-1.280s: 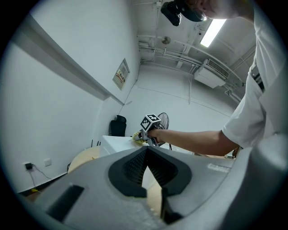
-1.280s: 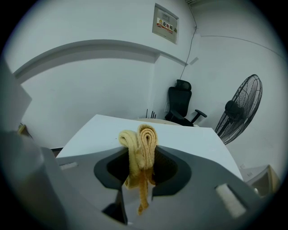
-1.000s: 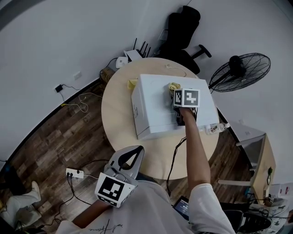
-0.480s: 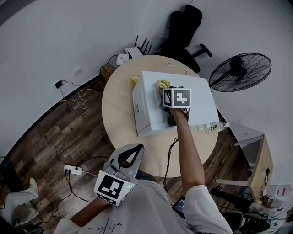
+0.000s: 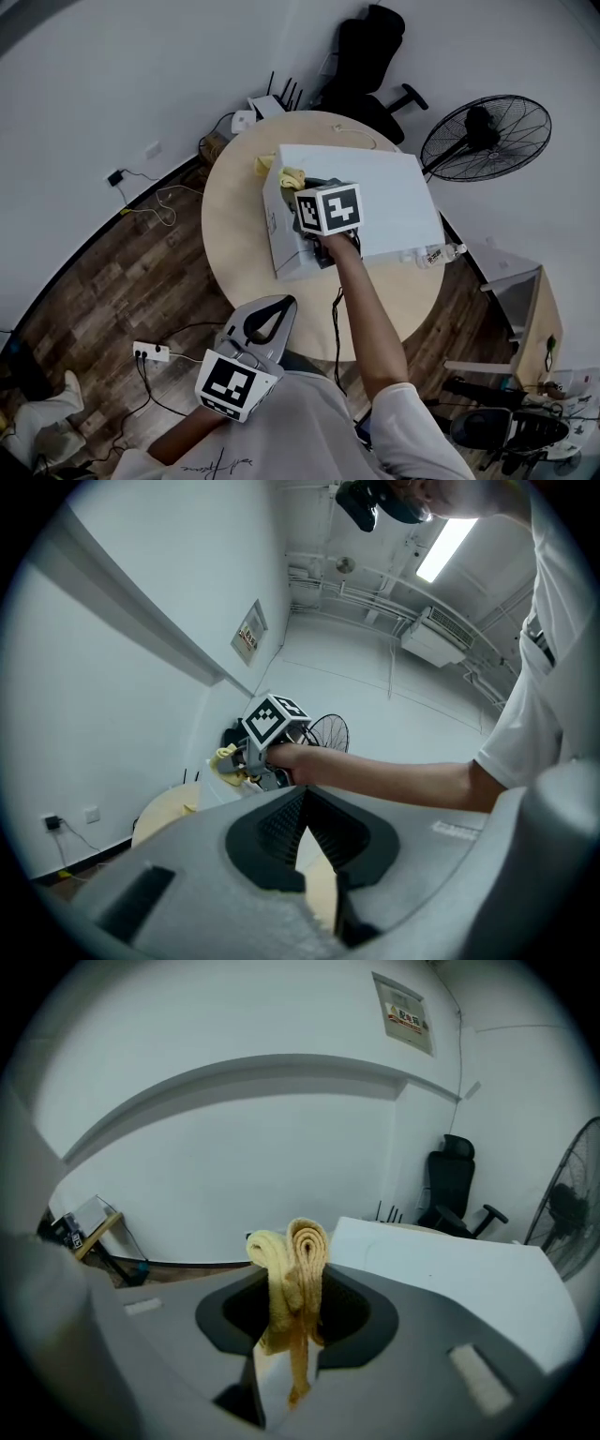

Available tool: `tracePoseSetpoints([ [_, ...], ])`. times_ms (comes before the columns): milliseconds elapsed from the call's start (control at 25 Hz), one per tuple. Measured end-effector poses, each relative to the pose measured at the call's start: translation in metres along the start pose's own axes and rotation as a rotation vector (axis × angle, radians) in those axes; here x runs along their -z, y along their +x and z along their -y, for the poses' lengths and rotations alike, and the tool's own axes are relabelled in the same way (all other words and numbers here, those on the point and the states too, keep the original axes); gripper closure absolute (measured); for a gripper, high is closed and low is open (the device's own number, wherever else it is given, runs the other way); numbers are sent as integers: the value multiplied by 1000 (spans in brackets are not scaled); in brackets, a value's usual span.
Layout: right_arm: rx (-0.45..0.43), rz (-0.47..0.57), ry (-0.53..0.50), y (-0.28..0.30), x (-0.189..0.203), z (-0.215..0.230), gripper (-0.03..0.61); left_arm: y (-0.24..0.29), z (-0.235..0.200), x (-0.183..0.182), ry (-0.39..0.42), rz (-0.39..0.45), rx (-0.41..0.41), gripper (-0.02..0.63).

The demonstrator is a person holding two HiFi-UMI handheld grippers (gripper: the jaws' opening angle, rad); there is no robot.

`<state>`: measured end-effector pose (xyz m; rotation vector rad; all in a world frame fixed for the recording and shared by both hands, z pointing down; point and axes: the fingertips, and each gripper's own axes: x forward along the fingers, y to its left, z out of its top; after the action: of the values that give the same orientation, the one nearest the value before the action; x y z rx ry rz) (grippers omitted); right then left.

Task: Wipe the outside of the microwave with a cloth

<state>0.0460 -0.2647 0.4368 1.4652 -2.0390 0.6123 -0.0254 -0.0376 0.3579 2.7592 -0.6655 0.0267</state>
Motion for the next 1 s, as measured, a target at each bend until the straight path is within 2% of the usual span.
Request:
tracePoseSetpoints([
  [160, -82, 32, -35, -12, -5, -19, 451, 6, 5, 3, 1, -14, -3, 624],
  [360, -168, 92, 26, -36, -10, -16, 451, 17, 19, 7, 9, -42, 7, 624],
  [600, -157, 125, 81, -64, -2, 28, 451, 39, 39, 10, 15, -51, 14, 624],
  [1000, -95, 160, 188, -114, 21, 133, 451, 78, 73, 20, 32, -80, 23, 624],
])
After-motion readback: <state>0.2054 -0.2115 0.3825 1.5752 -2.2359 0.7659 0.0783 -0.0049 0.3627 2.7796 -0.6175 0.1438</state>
